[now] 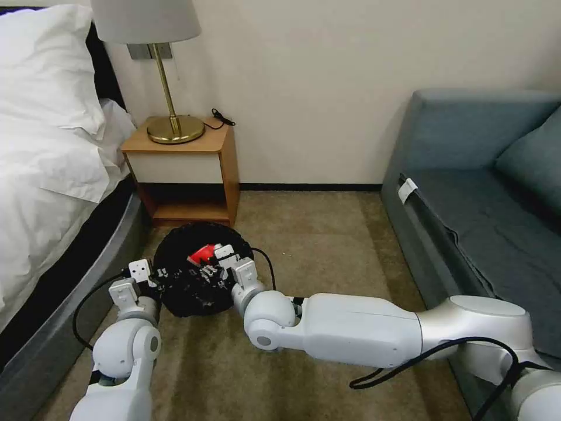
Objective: Pick up the trash bin, then pick up the garbage on the floor and place it into the trash bin.
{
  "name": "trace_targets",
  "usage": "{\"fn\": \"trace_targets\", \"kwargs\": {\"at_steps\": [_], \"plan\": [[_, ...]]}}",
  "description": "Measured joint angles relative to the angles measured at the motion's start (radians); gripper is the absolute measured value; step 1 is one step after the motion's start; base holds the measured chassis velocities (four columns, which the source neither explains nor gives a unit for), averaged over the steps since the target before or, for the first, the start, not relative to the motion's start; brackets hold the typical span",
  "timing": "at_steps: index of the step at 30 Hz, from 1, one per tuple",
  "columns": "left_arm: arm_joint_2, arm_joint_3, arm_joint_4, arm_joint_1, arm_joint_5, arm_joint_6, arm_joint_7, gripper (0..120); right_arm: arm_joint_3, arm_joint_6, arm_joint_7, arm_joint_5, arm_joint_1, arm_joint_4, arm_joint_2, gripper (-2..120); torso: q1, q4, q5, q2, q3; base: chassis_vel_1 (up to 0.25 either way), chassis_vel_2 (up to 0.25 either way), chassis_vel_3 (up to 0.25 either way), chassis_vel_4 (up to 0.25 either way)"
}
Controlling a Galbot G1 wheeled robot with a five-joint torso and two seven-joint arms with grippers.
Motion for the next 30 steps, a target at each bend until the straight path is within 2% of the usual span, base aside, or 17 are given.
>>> {"fn": "trace_targets", "kwargs": {"at_steps": [1, 5, 9, 12, 19, 21, 25, 30], "plan": [[0.0, 0.0, 0.0, 0.0, 0.0, 0.0, 0.0, 3, 0.0, 0.0, 0.0, 0.0, 0.0, 0.0, 0.0, 75, 0.0, 0.0, 0.0, 0.0, 0.0, 0.0, 0.0, 0.0, 0.0], [-0.004, 0.0, -0.004, 0.002, -0.001, 0.001, -0.001, 3, -0.012, -0.001, -0.009, -0.017, 0.01, 0.008, -0.005, 92, 0.0, -0.0001, 0.0, 0.0, 0.0, 0.0, 0.0, 0.0, 0.0], [-0.005, 0.0, -0.004, 0.01, -0.018, 0.005, -0.008, 3, 0.024, 0.002, 0.007, -0.045, 0.012, 0.017, -0.013, 99, 0.0, 0.0003, 0.0, 0.0, 0.0, 0.0, 0.0, 0.0, 0.0], [-0.005, 0.002, -0.003, 0.015, -0.05, 0.012, -0.026, 3, 0.06, 0.003, 0.009, -0.054, 0.017, 0.029, -0.031, 100, 0.0, 0.0001, 0.0, 0.0, 0.0, 0.0, 0.0, 0.0, 0.0], [-0.014, 0.013, 0.002, 0.024, -0.23, 0.072, -0.138, 3, 0.141, 0.004, 0.015, -0.056, 0.033, 0.069, -0.096, 100, 0.0, -0.0001, 0.0002, 0.0, 0.0, 0.0, 0.0, 0.0, 0.0], [-0.015, 0.013, 0.006, 0.024, -0.248, 0.077, -0.148, 3, 0.146, 0.004, 0.016, -0.057, 0.031, 0.072, -0.1, 99, 0.0, 0.0, 0.0001, 0.0, 0.0, 0.0, 0.0, 0.0, 0.0], [-0.016, 0.01, 0.039, 0.024, -0.342, 0.105, -0.196, 3, 0.163, 0.005, 0.018, -0.07, 0.009, 0.081, -0.119, 98, 0.0, -0.0001, 0.0001, 0.0, 0.0, 0.0, 0.0, 0.0, 0.0], [-0.009, 0.0, 0.096, 0.011, -0.396, 0.129, -0.228, 3, 0.176, 0.006, 0.017, -0.085, -0.015, 0.081, -0.128, 97, 0.0, 0.0002, 0.0003, 0.0, 0.0, 0.0, 0.0, 0.0, 0.0]]}}
